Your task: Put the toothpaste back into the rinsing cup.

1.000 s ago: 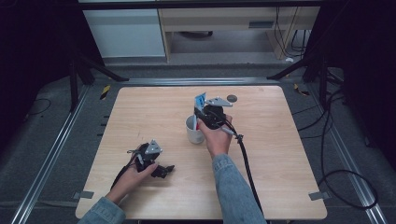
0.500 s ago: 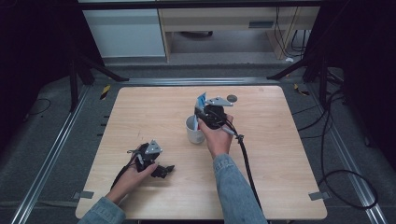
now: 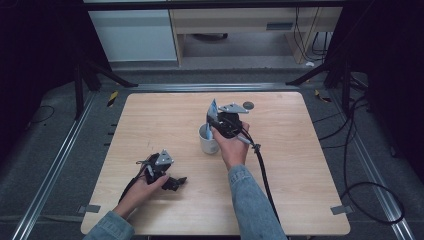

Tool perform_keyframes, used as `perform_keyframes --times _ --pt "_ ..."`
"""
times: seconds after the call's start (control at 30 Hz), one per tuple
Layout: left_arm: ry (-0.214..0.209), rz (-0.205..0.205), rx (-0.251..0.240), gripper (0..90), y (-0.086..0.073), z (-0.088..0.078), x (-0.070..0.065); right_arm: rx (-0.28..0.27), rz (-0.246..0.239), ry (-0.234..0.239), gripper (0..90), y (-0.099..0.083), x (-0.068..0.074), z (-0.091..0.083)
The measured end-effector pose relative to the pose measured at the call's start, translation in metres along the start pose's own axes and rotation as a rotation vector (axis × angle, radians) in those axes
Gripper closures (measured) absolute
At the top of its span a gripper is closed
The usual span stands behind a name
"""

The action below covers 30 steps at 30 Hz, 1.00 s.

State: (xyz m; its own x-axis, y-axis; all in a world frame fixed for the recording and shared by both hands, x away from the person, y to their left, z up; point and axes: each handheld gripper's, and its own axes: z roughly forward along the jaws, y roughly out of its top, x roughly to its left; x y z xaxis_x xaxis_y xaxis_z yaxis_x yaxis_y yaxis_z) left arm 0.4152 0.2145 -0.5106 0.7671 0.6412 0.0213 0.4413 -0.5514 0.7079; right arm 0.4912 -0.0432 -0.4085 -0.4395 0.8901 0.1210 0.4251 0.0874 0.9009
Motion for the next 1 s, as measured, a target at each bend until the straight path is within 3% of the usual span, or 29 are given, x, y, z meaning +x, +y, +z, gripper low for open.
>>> perform_keyframes --times 0.13,0.33,1.0 --pt "0.0 -0.001 -0.001 0.0 0.0 0.0 0.0 0.004 -0.011 -0.002 55.1 0.001 0.002 -0.001" --pt "0.0 -0.003 -0.003 0.0 0.0 0.0 0.0 0.016 -0.069 -0.006 51.1 0.003 0.009 -0.002" --pt "0.001 -0.001 -0.003 0.0 0.0 0.0 0.0 0.041 -0.136 -0.02 43.4 0.008 0.017 -0.006"
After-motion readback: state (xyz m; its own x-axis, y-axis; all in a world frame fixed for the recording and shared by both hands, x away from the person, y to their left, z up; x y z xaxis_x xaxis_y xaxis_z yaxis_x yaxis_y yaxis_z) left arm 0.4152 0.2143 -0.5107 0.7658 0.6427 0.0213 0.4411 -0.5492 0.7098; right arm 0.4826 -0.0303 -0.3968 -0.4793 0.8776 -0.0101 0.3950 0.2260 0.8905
